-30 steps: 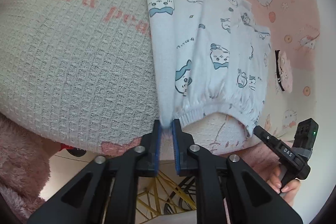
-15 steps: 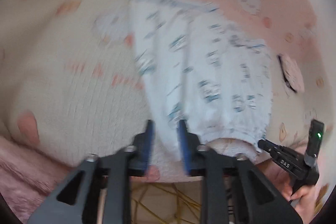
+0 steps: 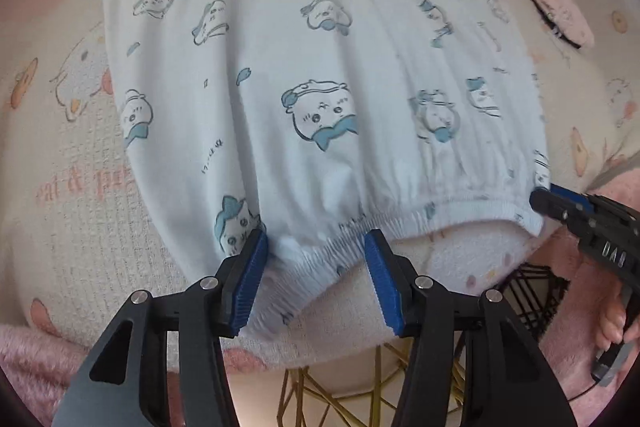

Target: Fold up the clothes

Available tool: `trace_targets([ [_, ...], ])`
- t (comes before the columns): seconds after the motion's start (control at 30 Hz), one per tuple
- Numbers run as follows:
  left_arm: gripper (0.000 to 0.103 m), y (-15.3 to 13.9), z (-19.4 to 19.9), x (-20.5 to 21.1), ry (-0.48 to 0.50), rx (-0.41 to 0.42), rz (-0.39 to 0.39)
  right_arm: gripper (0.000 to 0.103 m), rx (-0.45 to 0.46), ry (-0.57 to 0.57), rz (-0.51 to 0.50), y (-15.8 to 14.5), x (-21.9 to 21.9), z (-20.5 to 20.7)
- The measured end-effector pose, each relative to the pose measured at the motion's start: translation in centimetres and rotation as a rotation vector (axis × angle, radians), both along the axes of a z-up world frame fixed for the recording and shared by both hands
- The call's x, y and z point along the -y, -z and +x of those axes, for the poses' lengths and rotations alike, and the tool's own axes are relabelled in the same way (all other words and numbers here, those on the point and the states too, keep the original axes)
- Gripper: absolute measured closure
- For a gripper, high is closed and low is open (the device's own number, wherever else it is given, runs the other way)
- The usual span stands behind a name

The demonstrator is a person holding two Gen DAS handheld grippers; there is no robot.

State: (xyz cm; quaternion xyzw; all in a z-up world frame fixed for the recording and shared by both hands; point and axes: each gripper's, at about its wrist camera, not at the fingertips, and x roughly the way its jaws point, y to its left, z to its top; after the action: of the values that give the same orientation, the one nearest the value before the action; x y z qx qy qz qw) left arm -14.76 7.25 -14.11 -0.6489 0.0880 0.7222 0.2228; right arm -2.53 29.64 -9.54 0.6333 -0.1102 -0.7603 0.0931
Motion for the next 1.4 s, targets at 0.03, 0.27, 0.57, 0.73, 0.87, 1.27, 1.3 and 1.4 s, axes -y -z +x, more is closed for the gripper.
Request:
trace_targets([
  [0.03, 0.050, -0.7, -0.4, 0.0, 0.002, -0.006, 0.036, 0.076, -0.005, 0.016, -0.037, -0.7, -0.9, -0.2],
  [0.27, 0.050, -4.2, -7.5, -4.9, 0.054, -0.141, 0.148, 0.060, -0.169, -0.010, 0.101, -5.7, -6.3, -11.1],
  [0.57, 0.050, -3.8, -20.5, -14.3, 0.098, -0.210, 0.183, 0.060, -0.128, 0.123, 0.049, -0.8, -7.8, -24.4],
  [0.73, 0.055, -1.0, -22.5, -17.9, 0.197, -0.167, 0.107, 0.060, -0.080, 0.081, 0.162, 0.7, -7.0, -25.5],
  [0.87, 0.093, 0.6, -22.5, -17.2, 0.203, -0.143, 0.040, 0.060, -0.082, 0.088, 0.105, 0.8, -6.5, -26.4],
  [1.27, 0.073, -1.2, -25.8, -14.4, 0.090, -0.119, 0.179, 0.054, -0.130, 0.080, 0.080, 2.7, -3.4, -30.5],
  [1.3, 0.068, -1.3, -26.2, -14.5, 0.075, -0.126, 0.187, 0.054, -0.132, 0.066, 0.088, 2.7, -3.0, -30.4],
  [1.4, 0.064, -0.2, -26.5, -15.3, 0.096, -0.094, 0.154, 0.056, -0.110, -0.070, -0.027, 2.9, -0.2, -30.8],
])
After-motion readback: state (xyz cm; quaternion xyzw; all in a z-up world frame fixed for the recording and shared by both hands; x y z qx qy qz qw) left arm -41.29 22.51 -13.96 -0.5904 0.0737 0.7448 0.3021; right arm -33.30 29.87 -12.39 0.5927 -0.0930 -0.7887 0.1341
